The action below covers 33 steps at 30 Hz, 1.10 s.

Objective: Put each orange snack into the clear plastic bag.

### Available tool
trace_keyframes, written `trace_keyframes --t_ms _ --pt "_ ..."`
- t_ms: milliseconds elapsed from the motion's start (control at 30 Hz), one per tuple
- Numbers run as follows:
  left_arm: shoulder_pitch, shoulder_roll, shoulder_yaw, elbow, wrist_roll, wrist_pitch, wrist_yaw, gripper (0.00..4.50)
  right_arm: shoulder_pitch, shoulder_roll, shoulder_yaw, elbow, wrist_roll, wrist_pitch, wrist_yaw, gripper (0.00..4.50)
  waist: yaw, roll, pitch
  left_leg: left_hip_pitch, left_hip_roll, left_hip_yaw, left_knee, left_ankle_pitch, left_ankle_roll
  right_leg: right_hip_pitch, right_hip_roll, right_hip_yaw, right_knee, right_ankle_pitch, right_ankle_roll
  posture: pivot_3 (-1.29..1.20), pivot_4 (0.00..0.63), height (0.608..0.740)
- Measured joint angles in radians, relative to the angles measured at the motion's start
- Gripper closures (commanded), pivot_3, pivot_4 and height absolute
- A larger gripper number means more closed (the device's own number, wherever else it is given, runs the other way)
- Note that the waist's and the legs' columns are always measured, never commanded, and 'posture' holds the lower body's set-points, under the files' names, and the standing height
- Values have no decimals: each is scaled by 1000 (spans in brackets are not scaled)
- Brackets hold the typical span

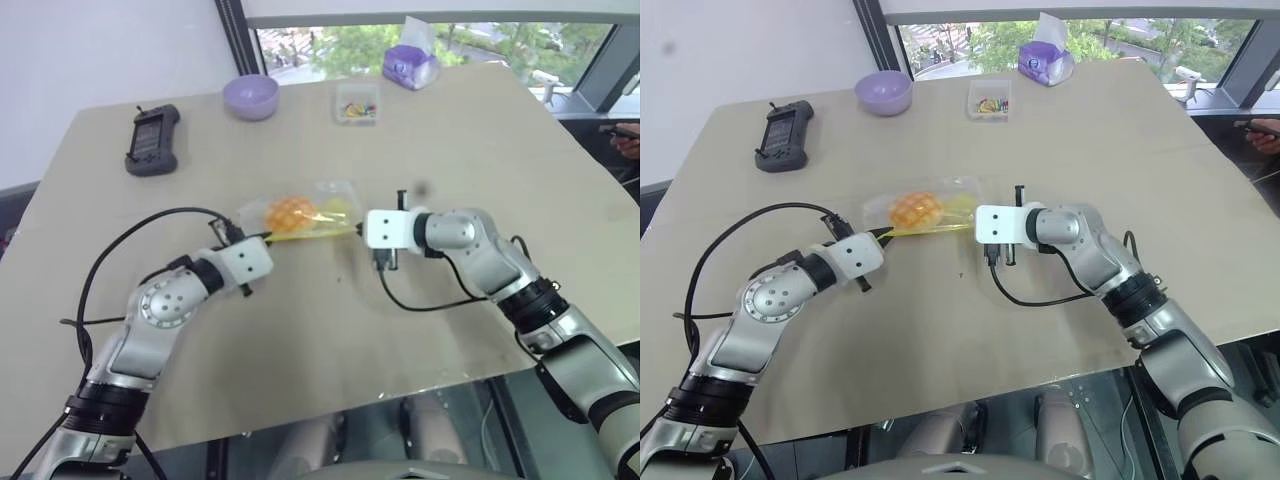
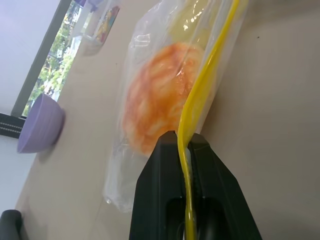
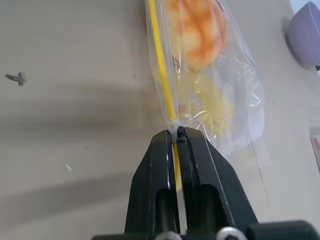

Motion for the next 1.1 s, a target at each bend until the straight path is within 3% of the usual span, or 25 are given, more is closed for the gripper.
trace_keyframes --t_ms 67,300,433,567,800,867,1100 --pt "13 -6 25 -2 -36 2 -12 3272 5 -28 -13 20 -6 4 7 2700 1 0 0 0 0 0 0 0 0 0 0 0 0 0 0 0 150 736" --pt "92 -36 97 -178 -333 143 -148 3272 101 -31 -107 -79 144 19 72 2700 -1 0 0 -1 0 0 0 0 0 -1 0 0 -1 0 0 0 150 736" --pt "287 94 300 -318 -604 497 -259 3272 254 -144 -303 -180 404 115 201 2700 3 1 1 -2 0 0 -1 0 0 -1 0 1 -2 0 0 0 150 736" --pt "415 131 522 -384 -765 657 -330 3272 341 -248 -522 -169 601 216 265 2700 15 1 2 1 1 0 -1 0 0 2 0 1 -2 0 0 0 150 736" --pt "515 134 841 -324 -812 719 -372 3272 414 -458 -774 17 789 301 436 2700 26 1 2 2 2 3 -2 -1 1 3 -1 2 -3 0 0 0 150 736" --pt "554 129 892 -348 -831 722 -403 3272 404 -518 -812 88 824 309 508 2700 26 1 3 2 2 4 -2 -1 1 3 -4 2 -3 0 0 0 150 736" --pt "627 86 940 -379 -872 712 -467 3272 358 -550 -814 202 831 279 587 2700 28 1 3 2 3 6 -2 -2 3 3 -5 3 -5 0 0 0 150 736"
